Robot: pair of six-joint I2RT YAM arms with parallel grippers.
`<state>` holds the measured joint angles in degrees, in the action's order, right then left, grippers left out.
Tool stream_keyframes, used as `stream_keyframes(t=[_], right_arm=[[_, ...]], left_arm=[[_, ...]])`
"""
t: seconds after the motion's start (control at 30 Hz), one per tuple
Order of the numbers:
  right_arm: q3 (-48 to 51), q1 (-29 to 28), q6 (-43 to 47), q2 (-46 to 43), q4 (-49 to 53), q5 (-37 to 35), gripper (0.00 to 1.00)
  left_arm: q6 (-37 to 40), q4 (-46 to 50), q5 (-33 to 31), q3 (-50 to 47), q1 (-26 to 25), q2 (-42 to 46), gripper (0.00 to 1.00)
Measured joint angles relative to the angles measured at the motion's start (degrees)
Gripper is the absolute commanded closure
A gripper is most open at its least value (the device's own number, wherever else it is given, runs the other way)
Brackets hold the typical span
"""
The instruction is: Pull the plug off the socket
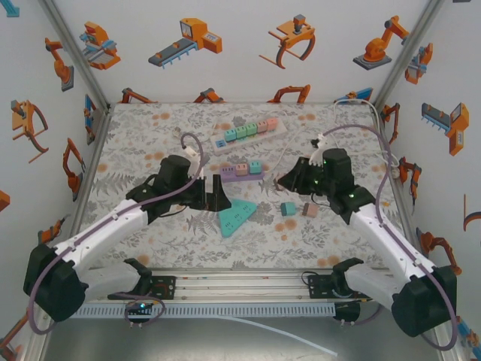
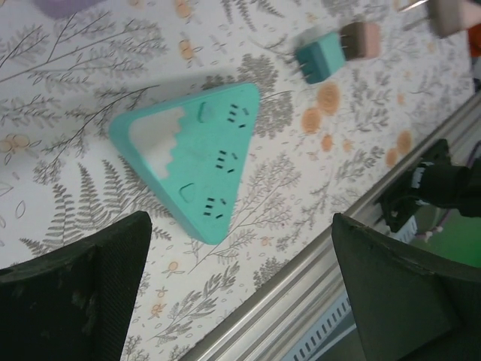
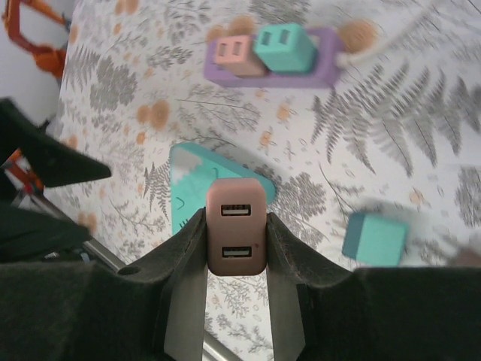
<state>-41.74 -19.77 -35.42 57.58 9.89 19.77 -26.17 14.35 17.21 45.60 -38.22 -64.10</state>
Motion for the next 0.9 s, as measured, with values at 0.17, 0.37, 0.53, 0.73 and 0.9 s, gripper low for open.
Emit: stream_keyframes(t=[0.17, 0.37, 0.53, 0.73, 0.9], right_arm=[[7.91, 7.13, -9.18, -4.96, -0.35, -0.87, 0.95], [15.19, 14.99, -16.31, -4.37, -3.78, -0.31, 0.95], [16.39, 20.33, -18.23, 1.29, -7.93, 0.74, 0.95], [17.51, 23.96, -18.82, 10.51, -15.39, 3.30, 0.90], [17.51, 24.22, -18.38, 16.85, -19.39, 5.11, 0.77]], left_arm=[[0.24, -4.59, 3.56, -1.90, 0.00, 3.76, 0.02], [0.22, -8.74, 6.84, -4.39, -0.11, 5.95, 0.03], [0.22, -9.70, 7.30, -4.81, -0.39, 7.23, 0.03], [0.22, -9.77, 7.19, -4.96, -0.44, 7.48, 0.03], [0.22, -9.77, 6.34, -4.98, -0.46, 7.63, 0.03]])
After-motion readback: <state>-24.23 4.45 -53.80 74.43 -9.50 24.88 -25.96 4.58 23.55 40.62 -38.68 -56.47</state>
